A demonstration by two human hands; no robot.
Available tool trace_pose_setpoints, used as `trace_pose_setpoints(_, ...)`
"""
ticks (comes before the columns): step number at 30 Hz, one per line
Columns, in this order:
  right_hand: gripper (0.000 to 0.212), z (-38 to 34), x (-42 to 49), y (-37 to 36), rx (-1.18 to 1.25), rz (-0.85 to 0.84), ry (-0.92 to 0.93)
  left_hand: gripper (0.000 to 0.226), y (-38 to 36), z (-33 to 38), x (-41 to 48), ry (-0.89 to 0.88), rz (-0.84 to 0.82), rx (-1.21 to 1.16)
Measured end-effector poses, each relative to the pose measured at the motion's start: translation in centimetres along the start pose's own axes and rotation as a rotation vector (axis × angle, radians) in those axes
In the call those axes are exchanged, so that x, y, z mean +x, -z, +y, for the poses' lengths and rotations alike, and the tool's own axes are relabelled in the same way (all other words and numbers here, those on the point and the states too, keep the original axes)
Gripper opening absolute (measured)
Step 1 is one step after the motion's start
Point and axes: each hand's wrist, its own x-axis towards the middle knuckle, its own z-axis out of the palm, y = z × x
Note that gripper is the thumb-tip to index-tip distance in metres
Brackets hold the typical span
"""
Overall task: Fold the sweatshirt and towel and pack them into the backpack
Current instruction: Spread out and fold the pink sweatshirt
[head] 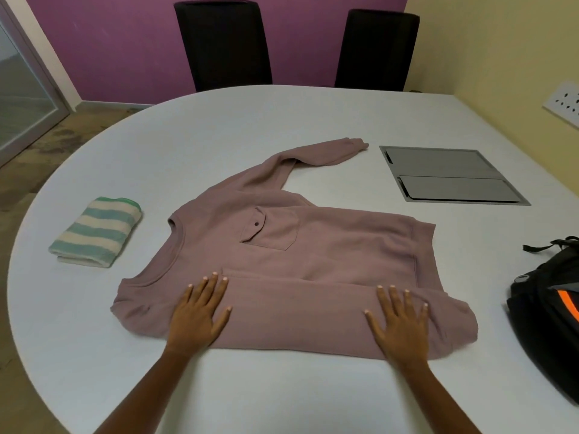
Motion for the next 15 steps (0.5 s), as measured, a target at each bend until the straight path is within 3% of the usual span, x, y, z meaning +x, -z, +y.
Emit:
trace_pose_setpoints(6, 0.063, 2.5, 0.1, 0.3, 0.041, 0.039, -0.025, 0.066, 0.7, -0.7, -0.2, 0.057, -0.019, 0.008)
trace_pose_setpoints(15, 0.063, 1.6, 5.0, 0.2, -0.046, -0.033, 0.035, 0.062, 0.5, 0.3, 0.4, 0.144, -0.072, -0.031)
